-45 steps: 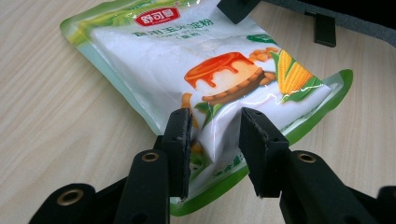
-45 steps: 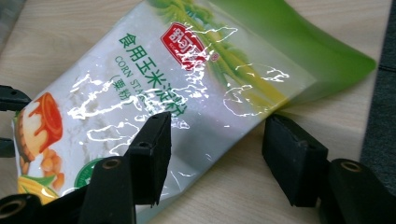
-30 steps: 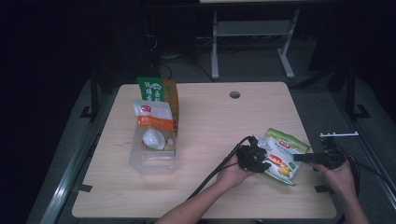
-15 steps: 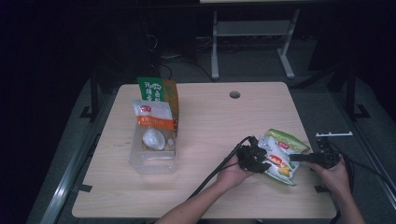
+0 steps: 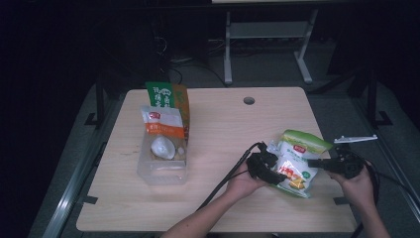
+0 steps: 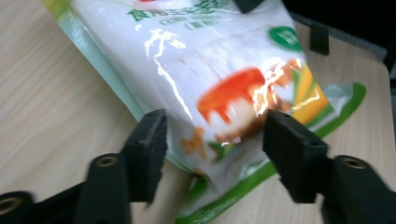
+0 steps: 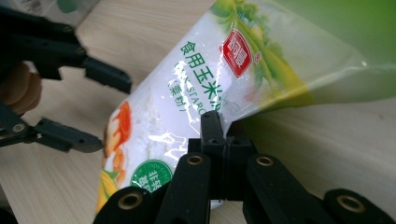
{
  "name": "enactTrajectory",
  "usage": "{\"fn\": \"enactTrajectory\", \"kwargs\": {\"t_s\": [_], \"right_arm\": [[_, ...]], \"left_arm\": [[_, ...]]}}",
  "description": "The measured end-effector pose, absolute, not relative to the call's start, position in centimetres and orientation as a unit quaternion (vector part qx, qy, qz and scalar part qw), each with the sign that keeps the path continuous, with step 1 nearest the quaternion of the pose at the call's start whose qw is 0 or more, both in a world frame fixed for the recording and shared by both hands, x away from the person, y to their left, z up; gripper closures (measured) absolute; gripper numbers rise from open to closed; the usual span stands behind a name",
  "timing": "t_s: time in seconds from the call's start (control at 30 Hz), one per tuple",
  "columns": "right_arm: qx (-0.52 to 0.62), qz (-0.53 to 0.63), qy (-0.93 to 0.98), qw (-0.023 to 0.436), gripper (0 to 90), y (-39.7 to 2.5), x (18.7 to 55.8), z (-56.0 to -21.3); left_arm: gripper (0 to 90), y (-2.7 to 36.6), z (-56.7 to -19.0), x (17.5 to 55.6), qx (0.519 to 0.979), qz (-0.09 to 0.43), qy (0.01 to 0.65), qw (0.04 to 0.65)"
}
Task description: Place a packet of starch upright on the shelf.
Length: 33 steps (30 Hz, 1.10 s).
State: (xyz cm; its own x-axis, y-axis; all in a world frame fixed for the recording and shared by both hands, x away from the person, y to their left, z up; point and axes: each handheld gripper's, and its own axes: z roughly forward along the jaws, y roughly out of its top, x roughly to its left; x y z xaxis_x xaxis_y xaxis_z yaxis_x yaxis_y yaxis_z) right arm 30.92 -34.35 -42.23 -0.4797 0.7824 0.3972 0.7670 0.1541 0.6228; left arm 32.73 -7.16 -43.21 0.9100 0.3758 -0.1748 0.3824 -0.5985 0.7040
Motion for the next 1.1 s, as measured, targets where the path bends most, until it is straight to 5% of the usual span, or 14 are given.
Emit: {"fn": "enactTrajectory", "kwargs": {"t_s": [0.17,0.7,0.83,0.97,1.1], "right_arm": [[0.454,0.412,0.788,0.054,90.0,-32.2,29.7,-39.8],[0.365,0.451,0.811,0.078,89.9,-30.3,27.6,-38.3],[0.354,0.45,0.816,0.077,89.9,-29.8,27.5,-38.1],[0.352,0.45,0.818,0.074,89.9,-29.3,27.5,-38.0],[0.346,0.454,0.817,0.077,89.9,-28.6,27.6,-37.9]], "left_arm": [[22.4,-6.2,-43.2,33.3,0.88,-0.018,0.237,0.411],[20.5,-3.3,-43.6,35.1,0.842,-0.075,0.268,0.461],[32.3,-3.3,-43.6,34.9,0.831,-0.109,0.256,0.481],[54.9,-3.1,-43.0,34.3,0.836,-0.092,0.24,0.485],[64.7,-2.4,-42.5,33.6,0.836,-0.061,0.236,0.492]]}}
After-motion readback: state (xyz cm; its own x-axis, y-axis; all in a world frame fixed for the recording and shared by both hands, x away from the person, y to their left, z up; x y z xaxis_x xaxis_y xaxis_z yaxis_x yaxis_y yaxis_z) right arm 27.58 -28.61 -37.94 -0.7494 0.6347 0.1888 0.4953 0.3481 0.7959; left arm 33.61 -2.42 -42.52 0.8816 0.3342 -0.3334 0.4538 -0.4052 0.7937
